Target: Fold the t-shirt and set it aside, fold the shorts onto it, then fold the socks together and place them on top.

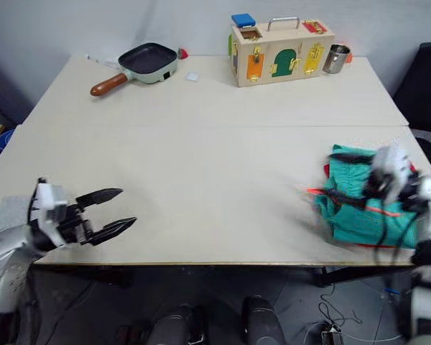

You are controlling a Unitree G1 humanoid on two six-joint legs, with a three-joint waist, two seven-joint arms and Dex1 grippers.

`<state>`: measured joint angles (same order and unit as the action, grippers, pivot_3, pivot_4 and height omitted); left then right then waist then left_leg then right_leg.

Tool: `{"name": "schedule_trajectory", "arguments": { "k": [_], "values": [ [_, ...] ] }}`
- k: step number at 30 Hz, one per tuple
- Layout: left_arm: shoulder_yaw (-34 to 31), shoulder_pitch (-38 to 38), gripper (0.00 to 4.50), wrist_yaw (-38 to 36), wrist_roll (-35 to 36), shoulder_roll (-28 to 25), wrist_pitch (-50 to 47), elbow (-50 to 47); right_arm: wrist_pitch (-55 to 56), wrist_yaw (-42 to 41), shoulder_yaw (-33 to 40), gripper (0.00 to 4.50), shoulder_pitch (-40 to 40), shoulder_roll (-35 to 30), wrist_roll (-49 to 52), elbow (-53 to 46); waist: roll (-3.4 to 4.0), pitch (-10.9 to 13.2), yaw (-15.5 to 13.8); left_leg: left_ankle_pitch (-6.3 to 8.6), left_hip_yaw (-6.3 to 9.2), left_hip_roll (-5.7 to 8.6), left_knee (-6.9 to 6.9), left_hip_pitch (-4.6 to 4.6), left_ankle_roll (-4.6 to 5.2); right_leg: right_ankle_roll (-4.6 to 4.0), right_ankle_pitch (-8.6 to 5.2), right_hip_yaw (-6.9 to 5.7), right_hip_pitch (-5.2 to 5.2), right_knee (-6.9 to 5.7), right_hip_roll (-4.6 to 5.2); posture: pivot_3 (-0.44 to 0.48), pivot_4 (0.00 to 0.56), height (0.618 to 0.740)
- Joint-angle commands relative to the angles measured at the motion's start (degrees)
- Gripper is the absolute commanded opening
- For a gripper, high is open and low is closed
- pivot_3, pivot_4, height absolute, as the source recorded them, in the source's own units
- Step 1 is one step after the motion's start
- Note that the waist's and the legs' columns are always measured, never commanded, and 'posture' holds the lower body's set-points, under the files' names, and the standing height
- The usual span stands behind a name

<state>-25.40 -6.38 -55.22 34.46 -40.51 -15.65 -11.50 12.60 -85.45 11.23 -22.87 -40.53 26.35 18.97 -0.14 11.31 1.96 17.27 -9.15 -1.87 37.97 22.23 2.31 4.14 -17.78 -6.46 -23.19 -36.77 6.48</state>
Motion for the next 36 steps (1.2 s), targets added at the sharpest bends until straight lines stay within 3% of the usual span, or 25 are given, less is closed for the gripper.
{"name": "schedule_trajectory", "arguments": {
  "k": [1,7,11,15,19,24,28,30,32,36],
  "values": [
    [-7.5,-5.6,4.5,2.8,1.9,1.0,-0.2,-4.6,-0.1,3.7,0.8,4.45,3.1,3.3,4.7,-12.5,-0.01,0.0,-0.4,0.0,0.0,0.04,0.02,0.07,0.04,0.0,0.0,0.01,-0.05,0.0,0.06,0.0,0.15,0.74],
    [-20.6,-18.3,4.5,7.2,1.4,7.0,3.0,-4.1,2.1,1.5,-4.6,4.45,11.4,7.9,4.8,-16.9,-0.5,-0.3,-0.6,0.5,0.24,0.12,0.09,-0.2,-0.18,0.05,0.03,-0.13,0.45,0.56,0.19,0.0,0.15,0.74],
    [-29.7,-29.3,4.5,9.5,1.8,15.4,6.4,2.7,-0.6,2.5,-7.5,4.45,14.6,9.8,6.4,-21.8,-0.45,-0.3,0.3,0.55,0.26,0.1,0.05,-0.18,-0.2,0.02,0.02,-0.13,0.43,0.66,0.2,0.0,0.15,0.74],
    [-33.2,-33.5,4.5,11.5,4.3,19.3,6.7,5.2,-2.0,1.6,-8.1,4.45,15.9,9.1,7.7,-24.1,-0.69,-0.4,0.0,0.66,0.31,0.03,-0.02,-0.19,-0.16,-0.16,-0.09,-0.26,0.39,0.73,0.17,0.0,0.15,0.74],
    [-33.5,-33.9,4.5,16.0,7.0,19.3,2.4,1.2,-3.2,2.1,-8.5,4.45,17.3,8.4,7.9,-25.9,-0.91,-0.6,-1.8,0.85,0.63,0.07,0.03,-0.17,0.15,-0.23,-0.13,-0.2,0.28,0.89,0.19,0.0,0.15,0.74],
    [-32.5,-32.1,4.5,19.9,7.0,14.2,-2.7,-1.3,-4.5,2.9,-8.8,4.45,17.5,8.4,8.1,-27.8,-1.07,-0.7,-1.8,0.87,0.64,0.09,0.02,-0.14,0.19,-0.66,-0.36,-0.05,0.47,0.9,0.19,0.0,0.15,0.74],
    [-28.2,-28.3,4.5,21.4,-0.2,2.9,-5.9,0.3,-7.1,2.3,-9.4,4.45,17.2,8.0,8.7,-28.8,-1.03,-0.6,-1.8,0.82,0.64,0.09,-0.05,-0.12,0.1,-0.42,-0.23,-0.08,0.51,0.81,0.18,0.0,0.15,0.74],
    [-23.0,-22.1,4.5,19.6,-4.8,-6.0,-5.9,5.5,-7.9,2.8,-9.5,4.45,16.9,7.9,8.6,-28.8,-1.01,-0.6,-1.9,0.75,0.66,0.08,-0.06,-0.11,-0.02,-0.4,-0.22,-0.13,0.45,0.76,0.17,0.0,0.15,0.74],
    [-18.2,-17.9,4.5,17.5,-8.5,-11.1,-4.6,10.2,-8.1,3.2,-9.5,4.45,16.8,8.0,8.4,-28.9,-0.94,-0.6,-1.9,0.59,0.71,0.08,-0.07,-0.11,-0.26,-0.39,-0.21,-0.2,0.4,0.75,0.17,0.0,0.15,0.74],
    [-9.2,-9.0,4.5,13.2,-12.6,-16.0,-2.8,18.2,-7.8,3.6,-9.4,4.45,16.8,8.0,8.1,-28.7,-0.87,-0.7,-0.7,0.58,0.51,0.16,-0.38,-0.11,-0.33,-0.25,-0.13,-0.12,0.38,0.83,0.2,0.0,0.15,0.74]
  ]
}}
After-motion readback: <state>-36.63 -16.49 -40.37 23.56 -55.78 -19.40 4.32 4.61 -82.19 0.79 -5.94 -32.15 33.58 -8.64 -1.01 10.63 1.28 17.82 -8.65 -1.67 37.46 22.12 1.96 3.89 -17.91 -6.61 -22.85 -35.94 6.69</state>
